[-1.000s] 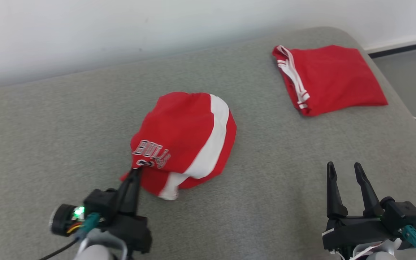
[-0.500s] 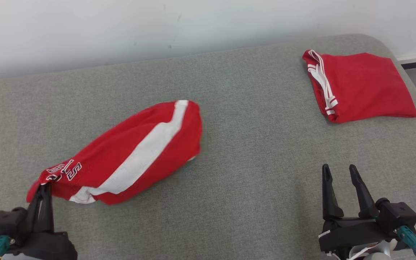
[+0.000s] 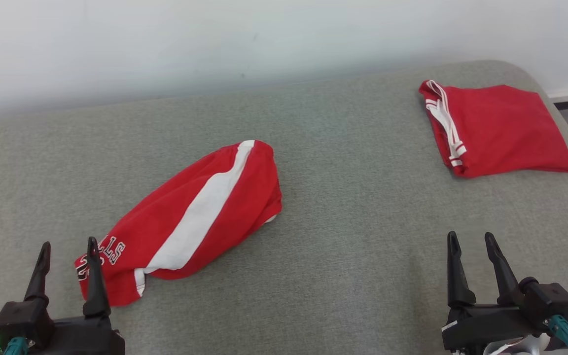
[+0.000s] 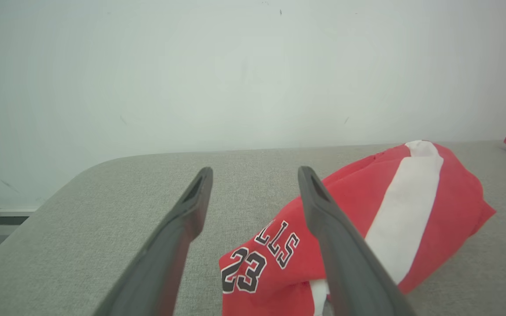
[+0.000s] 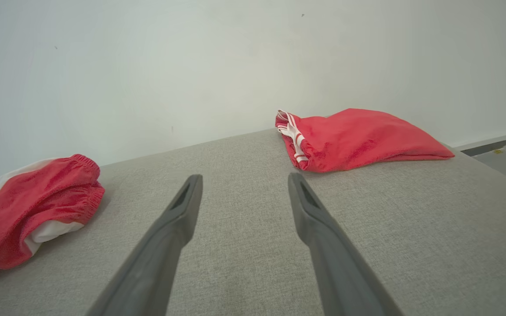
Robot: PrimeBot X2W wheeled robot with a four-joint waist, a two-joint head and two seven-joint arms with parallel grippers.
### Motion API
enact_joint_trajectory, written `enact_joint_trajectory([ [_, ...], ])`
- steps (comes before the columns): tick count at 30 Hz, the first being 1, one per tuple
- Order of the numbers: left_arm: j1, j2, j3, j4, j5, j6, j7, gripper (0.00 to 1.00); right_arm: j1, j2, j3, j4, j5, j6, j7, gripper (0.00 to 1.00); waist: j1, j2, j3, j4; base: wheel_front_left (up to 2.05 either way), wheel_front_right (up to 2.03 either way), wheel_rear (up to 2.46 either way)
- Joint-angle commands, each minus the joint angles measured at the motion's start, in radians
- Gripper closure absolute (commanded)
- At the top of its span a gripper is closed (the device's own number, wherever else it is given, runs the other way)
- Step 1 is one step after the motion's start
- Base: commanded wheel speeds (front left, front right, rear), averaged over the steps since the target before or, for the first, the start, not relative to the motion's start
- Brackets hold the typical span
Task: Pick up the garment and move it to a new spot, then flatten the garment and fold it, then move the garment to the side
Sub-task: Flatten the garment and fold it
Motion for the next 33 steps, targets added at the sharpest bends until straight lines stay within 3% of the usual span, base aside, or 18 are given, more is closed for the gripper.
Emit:
enact_joint_trajectory([
  [1,0.008,-0.011,0.004,-0.005,0.003,0.004,-0.014,0.00,0.016,0.002,-0.002,-0.005,-0.004,-0.002,0.000,0.00,0.0000,0.0000,-0.011,0.022,0.00,0.00,0.00],
  [9,0.055,-0.084,0.047,-0.029,0.039,0.006,-0.044,0.00,0.027,0.002,0.008,-0.020,-0.010,-0.002,0.018,0.00,0.0000,0.0000,-0.026,0.096,0.00,0.00,0.00],
  [16,0.077,-0.136,0.059,-0.012,0.095,-0.041,-0.043,0.00,-0.003,0.002,0.061,-0.030,-0.033,-0.002,0.051,0.00,0.0000,0.0000,-0.032,0.160,0.00,0.00,0.00],
  [20,0.050,-0.155,0.068,-0.005,0.127,-0.065,-0.043,0.00,-0.070,-0.031,0.120,-0.006,-0.037,-0.002,0.092,0.00,0.0000,0.0000,-0.026,0.192,0.00,0.00,0.00],
  [25,0.028,-0.178,0.068,-0.004,0.148,-0.085,-0.043,0.00,-0.194,-0.070,0.185,0.053,-0.018,-0.002,0.150,0.00,0.0000,0.0000,-0.009,0.226,0.00,0.00,0.00],
  [33,-0.018,-0.244,0.046,0.028,0.189,-0.131,-0.043,0.00,-0.470,-0.128,0.277,0.279,0.043,-0.002,0.234,0.00,0.0000,0.0000,0.033,0.319,0.00,0.00,0.00],
])
